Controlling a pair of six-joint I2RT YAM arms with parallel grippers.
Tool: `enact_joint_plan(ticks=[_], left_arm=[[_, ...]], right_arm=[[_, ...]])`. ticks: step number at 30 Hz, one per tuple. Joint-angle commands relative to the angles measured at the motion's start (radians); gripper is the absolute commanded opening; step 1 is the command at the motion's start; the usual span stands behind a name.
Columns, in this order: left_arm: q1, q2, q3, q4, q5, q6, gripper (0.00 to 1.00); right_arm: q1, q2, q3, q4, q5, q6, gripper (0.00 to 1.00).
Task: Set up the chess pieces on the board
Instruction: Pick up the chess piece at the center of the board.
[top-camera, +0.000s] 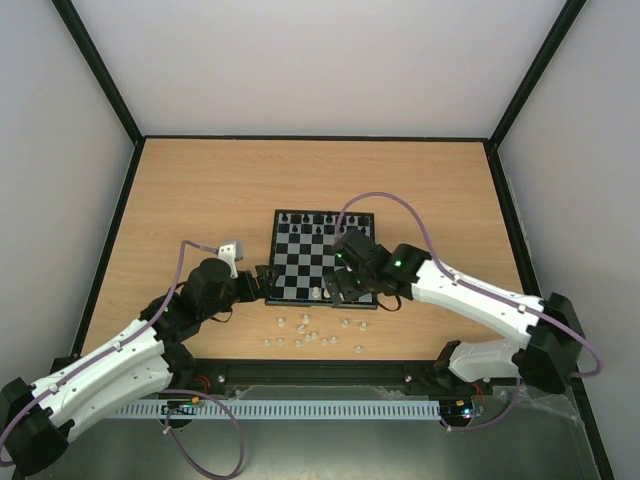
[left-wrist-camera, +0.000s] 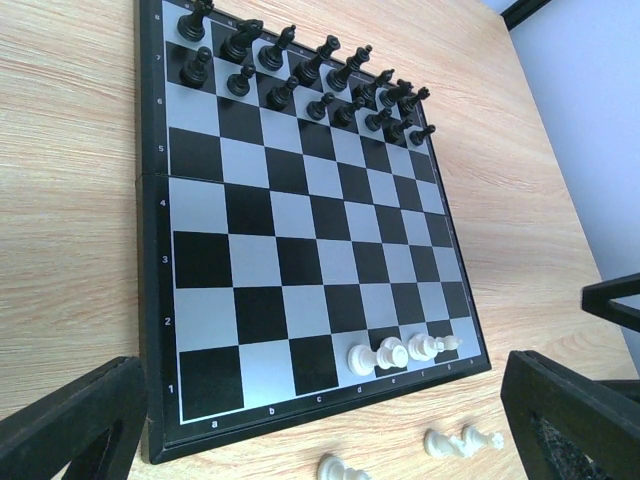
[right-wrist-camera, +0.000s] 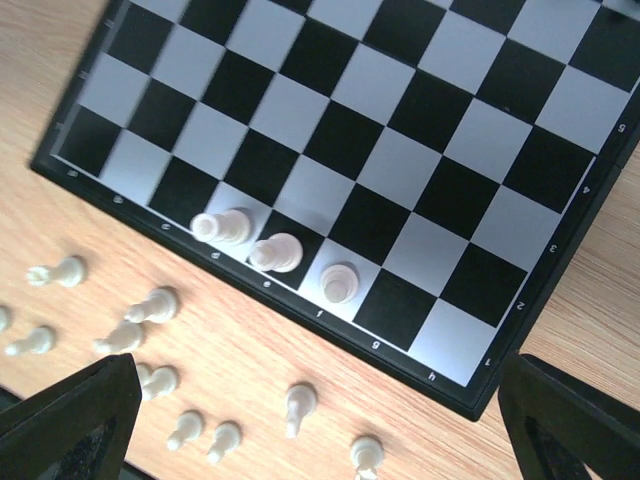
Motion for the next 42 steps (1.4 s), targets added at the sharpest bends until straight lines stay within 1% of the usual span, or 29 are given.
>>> enact_joint_plan(ticks=[1,5,11,13,18,21,24,30,38,40,42], left_arm=[[0.005,-0.002,0.022,-0.01,-0.021,-0.006,1.0],[0.004,0.001,0.021,-0.014,-0.031,-0.012,0.99],[0.004,0.004,0.022,-0.022,-0.041,-0.021,0.99],[0.004,-0.006,0.019,-0.03,-0.05,-0.025,1.0],[0.004,-0.035,0.0,-0.034,-0.059,-0.036,0.99],[0.005,-0.035,-0.006,-0.032,-0.056,-0.04,0.99],[0.004,-0.037,-0.013,-0.025,-0.051,-0.042,1.0],[0.004,-0.042,-0.035,-0.007,-0.039,-0.042,0.99],[0.004,-0.073,-0.059,-0.007,-0.04,-0.046,0.99],[0.004,-0.087,-0.065,-0.011,-0.043,-0.047,0.99],[0.005,-0.101,-0.074,-0.015,-0.046,-0.052,1.0]], right_arm=[[-0.003,-0.103,-0.048,0.039,-0.032,0.023,0.99],[-0.003,-0.136,-0.081,0.041,-0.037,0.026,0.99],[-0.002,-0.136,-0.108,0.066,-0.1,0.02,0.99],[0.001,-0.133,-0.105,0.067,-0.115,0.015,0.96],[0.017,-0.107,-0.094,0.068,-0.149,0.005,0.81],[0.044,-0.075,-0.083,0.063,-0.147,0.003,0.74],[0.079,-0.037,-0.061,0.06,-0.139,0.007,0.71],[0.135,0.052,-0.015,0.059,-0.126,0.012,0.68],[0.158,0.162,0.053,0.058,-0.136,0.012,0.55],[0.166,0.188,0.07,0.057,-0.138,0.012,0.53],[0.174,0.215,0.085,0.054,-0.14,0.012,0.48]])
